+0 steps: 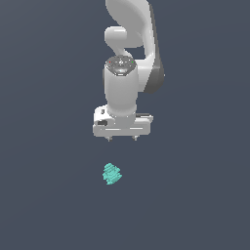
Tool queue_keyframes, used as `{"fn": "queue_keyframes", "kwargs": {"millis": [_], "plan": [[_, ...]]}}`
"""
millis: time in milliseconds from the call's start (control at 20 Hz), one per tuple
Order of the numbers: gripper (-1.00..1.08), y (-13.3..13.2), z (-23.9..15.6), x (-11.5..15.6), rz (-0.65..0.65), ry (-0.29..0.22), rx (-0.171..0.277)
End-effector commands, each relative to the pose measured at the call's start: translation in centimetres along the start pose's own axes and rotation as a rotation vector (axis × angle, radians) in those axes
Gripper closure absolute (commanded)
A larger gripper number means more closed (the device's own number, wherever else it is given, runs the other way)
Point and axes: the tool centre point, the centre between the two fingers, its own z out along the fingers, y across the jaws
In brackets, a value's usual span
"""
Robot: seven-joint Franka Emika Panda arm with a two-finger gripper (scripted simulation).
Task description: Pick up the object and move it to a goal position.
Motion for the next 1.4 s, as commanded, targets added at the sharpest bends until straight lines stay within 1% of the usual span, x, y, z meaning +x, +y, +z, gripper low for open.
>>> {"fn": "queue_keyframes", "kwargs": {"millis": [0,700,1000,1350], "plan": [[-0.92,0.3,0.6,0.8,-0.038,-0.005,-0.001],[-0.92,3.3,6.5,6.2,-0.343,-0.040,0.009],[-0.92,4.4,8.5,7.4,-0.433,-0.049,0.017],[-0.92,5.1,9.7,8.0,-0.484,-0.054,0.023]]}}
